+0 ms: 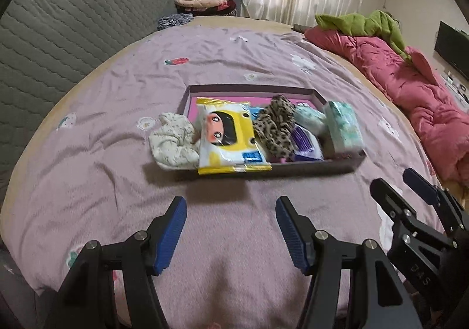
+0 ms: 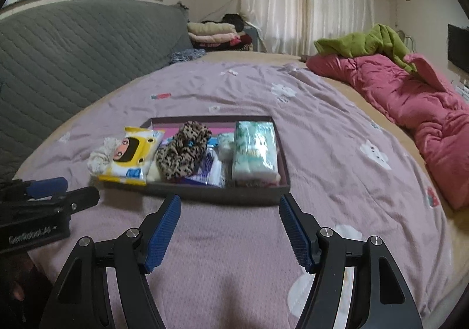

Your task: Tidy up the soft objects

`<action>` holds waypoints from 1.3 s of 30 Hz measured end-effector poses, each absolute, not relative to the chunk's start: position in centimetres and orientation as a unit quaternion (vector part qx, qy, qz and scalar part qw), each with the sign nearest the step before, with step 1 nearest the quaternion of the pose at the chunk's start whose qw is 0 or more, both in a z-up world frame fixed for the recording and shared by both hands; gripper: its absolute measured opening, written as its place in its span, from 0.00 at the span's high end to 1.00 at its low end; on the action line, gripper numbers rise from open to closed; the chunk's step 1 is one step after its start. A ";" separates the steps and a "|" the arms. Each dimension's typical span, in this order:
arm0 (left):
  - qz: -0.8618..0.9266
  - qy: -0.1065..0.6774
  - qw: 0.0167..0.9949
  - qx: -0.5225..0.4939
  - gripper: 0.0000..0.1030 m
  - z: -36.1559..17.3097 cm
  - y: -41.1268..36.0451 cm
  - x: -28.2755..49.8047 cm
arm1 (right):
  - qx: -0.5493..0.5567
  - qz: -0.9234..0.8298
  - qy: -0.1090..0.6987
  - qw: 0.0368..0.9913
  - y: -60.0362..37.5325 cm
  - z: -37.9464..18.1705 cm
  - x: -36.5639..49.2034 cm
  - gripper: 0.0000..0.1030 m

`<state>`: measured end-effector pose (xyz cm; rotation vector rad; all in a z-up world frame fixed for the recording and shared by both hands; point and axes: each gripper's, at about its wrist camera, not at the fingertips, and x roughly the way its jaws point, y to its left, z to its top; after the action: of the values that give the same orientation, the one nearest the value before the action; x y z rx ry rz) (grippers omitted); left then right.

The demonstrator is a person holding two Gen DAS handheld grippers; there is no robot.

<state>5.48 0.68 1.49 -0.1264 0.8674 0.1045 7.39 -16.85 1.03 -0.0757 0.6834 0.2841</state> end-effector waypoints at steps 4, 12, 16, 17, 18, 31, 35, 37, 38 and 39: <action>0.048 0.419 0.905 -0.058 0.39 1.8 0.2 4.6 | -0.029 0.131 0.343 0.930 -17.1 1.0 6.7 0.31; 0.053 0.422 0.903 -0.064 0.39 2.0 0.4 3.4 | -0.032 0.132 0.353 0.926 -16.6 1.0 5.1 0.31; 0.057 0.426 0.901 -0.064 0.39 1.9 0.5 3.0 | -0.034 0.133 0.355 0.925 -16.5 1.1 4.5 0.31; 0.058 0.427 0.900 -0.063 0.39 1.9 0.5 2.8 | -0.036 0.133 0.354 0.925 -16.5 1.1 4.3 0.31; 0.059 0.427 0.900 -0.062 0.39 1.8 0.5 2.6 | -0.037 0.133 0.352 0.926 -16.5 1.2 4.1 0.31; 0.053 0.430 0.899 -0.058 0.39 1.2 0.1 1.9 | -0.042 0.142 0.355 0.923 -16.0 1.1 3.5 0.31; 0.053 0.435 0.897 -0.063 0.39 0.4 0.2 2.0 | -0.041 0.143 0.361 0.920 -16.0 0.4 3.6 0.31; 0.055 0.439 0.895 -0.066 0.39 0.1 0.3 2.1 | -0.039 0.144 0.368 0.918 -16.0 0.0 3.8 0.31; 0.056 0.440 0.894 -0.065 0.39 -0.1 0.4 2.2 | -0.037 0.143 0.370 0.917 -16.0 -0.2 3.9 0.31; 0.057 0.440 0.894 -0.065 0.39 -0.2 0.4 2.2 | -0.036 0.142 0.370 0.917 -16.1 -0.3 3.9 0.31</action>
<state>2.24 0.39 -0.20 -0.1343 0.9121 0.1192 3.90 -16.11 -0.34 -0.0737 0.7615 0.2914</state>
